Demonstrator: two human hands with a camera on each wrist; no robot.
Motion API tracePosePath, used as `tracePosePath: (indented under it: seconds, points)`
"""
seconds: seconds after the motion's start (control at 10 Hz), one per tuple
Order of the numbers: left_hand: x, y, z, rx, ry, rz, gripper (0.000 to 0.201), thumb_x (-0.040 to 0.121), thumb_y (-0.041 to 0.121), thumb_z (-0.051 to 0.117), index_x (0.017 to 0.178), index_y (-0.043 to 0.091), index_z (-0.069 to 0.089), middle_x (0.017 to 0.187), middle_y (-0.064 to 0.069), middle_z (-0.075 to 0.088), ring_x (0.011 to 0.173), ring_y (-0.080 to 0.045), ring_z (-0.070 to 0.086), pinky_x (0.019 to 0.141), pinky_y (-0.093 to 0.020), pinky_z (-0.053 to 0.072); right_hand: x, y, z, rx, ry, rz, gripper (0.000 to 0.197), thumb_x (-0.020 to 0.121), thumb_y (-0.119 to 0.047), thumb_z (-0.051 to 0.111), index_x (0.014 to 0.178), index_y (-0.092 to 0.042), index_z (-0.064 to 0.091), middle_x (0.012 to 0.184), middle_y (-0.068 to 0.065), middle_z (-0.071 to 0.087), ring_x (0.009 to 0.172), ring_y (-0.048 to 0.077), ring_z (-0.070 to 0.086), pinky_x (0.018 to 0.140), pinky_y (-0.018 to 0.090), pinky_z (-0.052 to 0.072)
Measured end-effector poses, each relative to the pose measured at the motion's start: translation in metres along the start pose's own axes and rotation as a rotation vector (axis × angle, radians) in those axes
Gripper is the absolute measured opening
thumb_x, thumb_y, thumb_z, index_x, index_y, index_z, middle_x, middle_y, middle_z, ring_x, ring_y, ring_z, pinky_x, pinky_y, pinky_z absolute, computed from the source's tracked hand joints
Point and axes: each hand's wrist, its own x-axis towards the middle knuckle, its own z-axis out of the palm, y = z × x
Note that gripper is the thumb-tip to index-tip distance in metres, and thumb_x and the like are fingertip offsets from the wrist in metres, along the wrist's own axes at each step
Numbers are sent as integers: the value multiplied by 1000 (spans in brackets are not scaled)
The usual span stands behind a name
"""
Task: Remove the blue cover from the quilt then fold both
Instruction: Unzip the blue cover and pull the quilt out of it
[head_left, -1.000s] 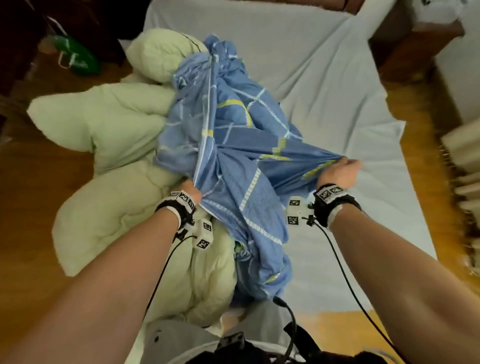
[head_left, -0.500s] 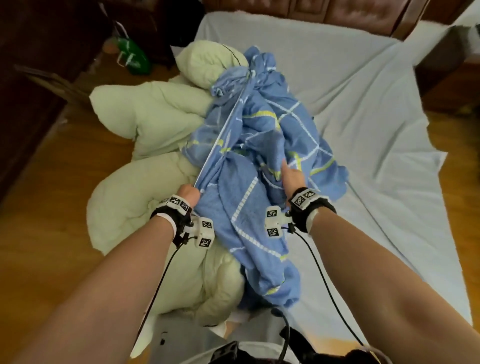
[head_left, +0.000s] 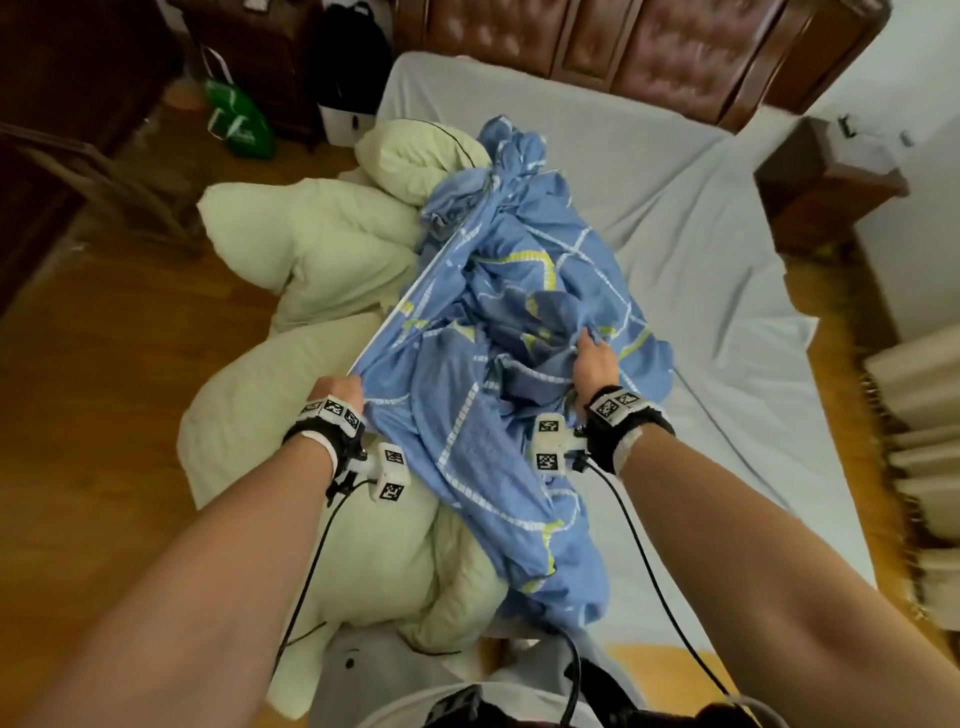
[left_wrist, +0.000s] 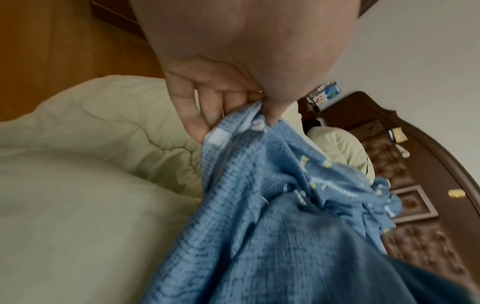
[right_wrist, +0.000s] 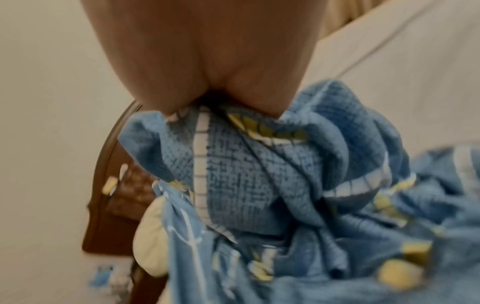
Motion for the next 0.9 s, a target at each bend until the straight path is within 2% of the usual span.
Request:
tracePosePath:
  seconds: [0.1, 0.2, 0.3, 0.4, 0.5, 0.6, 0.7, 0.8, 0.9]
  points:
    - [-20, 7, 11, 192, -29, 70, 38, 102, 15, 40, 130, -7, 54, 132, -25, 55, 121, -36, 55, 97, -38, 44, 3, -16, -24, -181, 42, 1, 60, 94, -4, 57, 148, 2, 31, 144, 24, 45, 126, 38, 50, 91, 38, 39]
    - [-30, 12, 35, 305, -55, 130, 37, 101, 13, 43, 131, -6, 53, 133, -24, 55, 121, -35, 54, 96, -37, 44, 12, -21, -37, -196, -48, -68, 97, 74, -12, 83, 150, 2, 24, 139, 19, 50, 126, 38, 50, 104, 39, 39]
    - [-50, 23, 66, 334, 17, 136, 38, 97, 10, 48, 132, -5, 48, 132, -25, 54, 120, -38, 54, 98, -41, 43, 4, 0, -53, 455, -90, -2, 80, 66, -67, 77, 109, -2, 65, 79, 5, 65, 71, 25, 62, 70, 38, 51]
    - [-87, 37, 108, 279, 68, 97, 43, 96, 14, 51, 134, -2, 39, 135, -25, 51, 121, -39, 53, 99, -40, 41, 7, 59, -84, 278, -250, -56, 91, 54, -70, 82, 103, 6, 69, 86, 12, 71, 79, 29, 67, 70, 41, 55]
    - [-124, 43, 155, 180, 26, 49, 80, 88, 52, 62, 140, -2, 38, 139, -24, 50, 121, -39, 53, 98, -40, 43, 23, 137, -127, -197, -431, -33, 55, 65, -53, 85, 72, -6, 58, 69, 7, 53, 71, 23, 54, 59, 33, 40]
    - [-160, 53, 202, 218, -77, 10, 116, 59, 77, 72, 142, 2, 41, 137, -19, 53, 115, -37, 57, 92, -39, 49, 41, 187, -182, -397, -485, -4, 34, 75, -37, 80, 78, -11, 58, 85, 8, 60, 77, 25, 56, 64, 31, 42]
    - [-186, 62, 247, 411, -106, 18, 88, 70, 52, 80, 133, -1, 50, 128, -18, 59, 109, -34, 60, 88, -33, 50, 57, 219, -236, -438, -322, -37, 23, 92, -25, 58, 100, -4, 65, 104, 18, 66, 93, 33, 63, 71, 34, 46]
    - [-214, 72, 285, 526, -154, 127, 37, 84, 30, 67, 110, 5, 61, 107, -12, 62, 94, -27, 60, 75, -26, 43, 59, 254, -284, -363, -67, 24, 32, 99, -18, 43, 115, 0, 64, 118, 20, 65, 110, 36, 62, 86, 38, 49]
    - [-239, 88, 320, 403, -159, 196, 23, 94, 27, 54, 94, 5, 59, 94, -16, 57, 85, -28, 56, 70, -28, 37, 58, 297, -324, -272, 87, 148, 36, 102, -15, 36, 123, 0, 61, 125, 17, 63, 116, 33, 59, 92, 37, 48]
